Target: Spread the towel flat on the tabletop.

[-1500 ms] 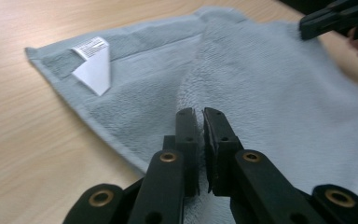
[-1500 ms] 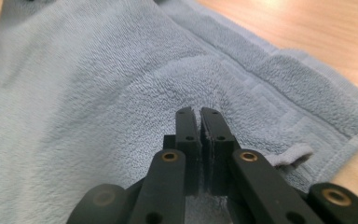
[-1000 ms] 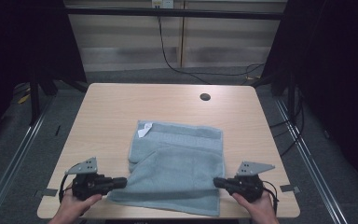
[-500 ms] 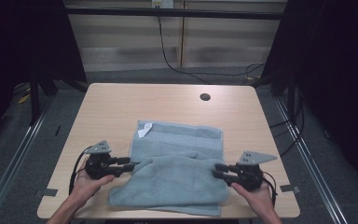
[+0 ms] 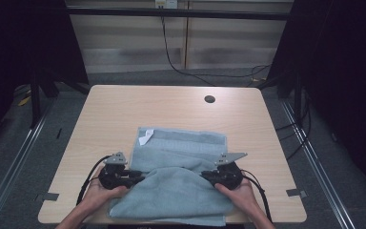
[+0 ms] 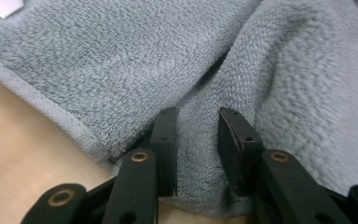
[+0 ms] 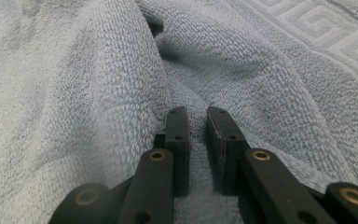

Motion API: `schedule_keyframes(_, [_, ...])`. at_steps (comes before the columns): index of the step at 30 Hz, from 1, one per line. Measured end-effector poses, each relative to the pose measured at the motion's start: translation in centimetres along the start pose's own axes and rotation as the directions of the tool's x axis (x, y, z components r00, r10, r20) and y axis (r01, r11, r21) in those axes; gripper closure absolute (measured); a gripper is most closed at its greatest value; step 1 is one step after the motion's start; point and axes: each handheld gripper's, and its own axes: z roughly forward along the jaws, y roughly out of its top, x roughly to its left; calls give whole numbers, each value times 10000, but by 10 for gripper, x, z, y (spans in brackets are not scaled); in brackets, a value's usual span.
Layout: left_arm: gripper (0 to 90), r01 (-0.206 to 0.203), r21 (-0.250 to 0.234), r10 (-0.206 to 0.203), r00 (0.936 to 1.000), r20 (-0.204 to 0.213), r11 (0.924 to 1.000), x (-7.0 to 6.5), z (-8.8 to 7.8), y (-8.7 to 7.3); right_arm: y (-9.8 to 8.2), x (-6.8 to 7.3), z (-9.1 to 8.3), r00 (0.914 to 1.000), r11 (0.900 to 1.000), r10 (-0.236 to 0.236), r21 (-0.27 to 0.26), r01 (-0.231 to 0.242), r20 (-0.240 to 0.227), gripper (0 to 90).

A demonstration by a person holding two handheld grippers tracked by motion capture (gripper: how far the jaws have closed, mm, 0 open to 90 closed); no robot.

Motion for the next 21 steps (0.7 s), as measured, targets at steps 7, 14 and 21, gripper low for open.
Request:
schedule_keyframes(7, [686,0,221,-12,9987,513,9998,-36,-12,-22,-24,28,-17,9978,9998,-164,93,171,-637,783])
schedule_keyframes(14, [636,-54,32,50,9956,936,10000,-50,-26,-32,-35,55,-35,9918,9987,-391,284,429,-1221,684])
schedule_keyframes(21, [603,261,-986,-229,9992,330,9948,-17,-26,2,-13,26,-54,9995,9955,48,-949,-76,-297,646])
